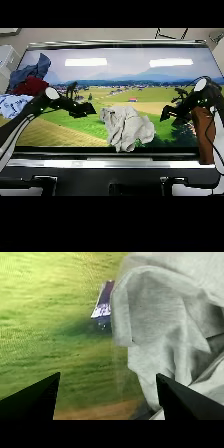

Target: Fold the clothes and pants, and hang the long-sleeved shirts on hangers.

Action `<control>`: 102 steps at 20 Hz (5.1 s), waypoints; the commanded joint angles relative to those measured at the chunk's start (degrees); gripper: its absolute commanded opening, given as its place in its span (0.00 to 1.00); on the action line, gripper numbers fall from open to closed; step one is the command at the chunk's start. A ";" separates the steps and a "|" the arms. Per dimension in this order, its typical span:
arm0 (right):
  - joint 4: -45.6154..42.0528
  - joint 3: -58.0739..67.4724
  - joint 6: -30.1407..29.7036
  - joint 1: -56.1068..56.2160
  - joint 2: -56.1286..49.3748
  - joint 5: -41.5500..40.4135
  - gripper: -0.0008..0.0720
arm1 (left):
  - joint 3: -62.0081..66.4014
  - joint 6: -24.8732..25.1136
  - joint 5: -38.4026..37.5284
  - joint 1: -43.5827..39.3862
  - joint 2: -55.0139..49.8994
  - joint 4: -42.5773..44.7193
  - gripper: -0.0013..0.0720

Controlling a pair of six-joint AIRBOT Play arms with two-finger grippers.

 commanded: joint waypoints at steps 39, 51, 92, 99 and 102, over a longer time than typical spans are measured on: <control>2.43 33.24 -0.74 -6.27 32.41 -27.80 0.08 | 13.29 -3.30 28.94 10.05 51.41 19.43 0.05; 0.63 -2.80 2.54 -6.27 22.64 -14.29 0.08 | -0.48 -3.48 27.50 9.22 30.03 27.93 0.05; 10.60 -4.37 0.83 -6.29 15.02 -21.53 0.08 | -6.19 18.67 11.82 10.80 17.88 -14.25 0.05; -9.64 38.84 4.79 -6.29 24.59 -33.99 0.08 | 45.03 17.38 18.01 27.61 35.78 -4.92 0.05; -11.50 42.71 5.44 -6.27 30.49 -29.73 0.08 | 46.71 8.81 15.17 30.84 41.11 -4.42 0.05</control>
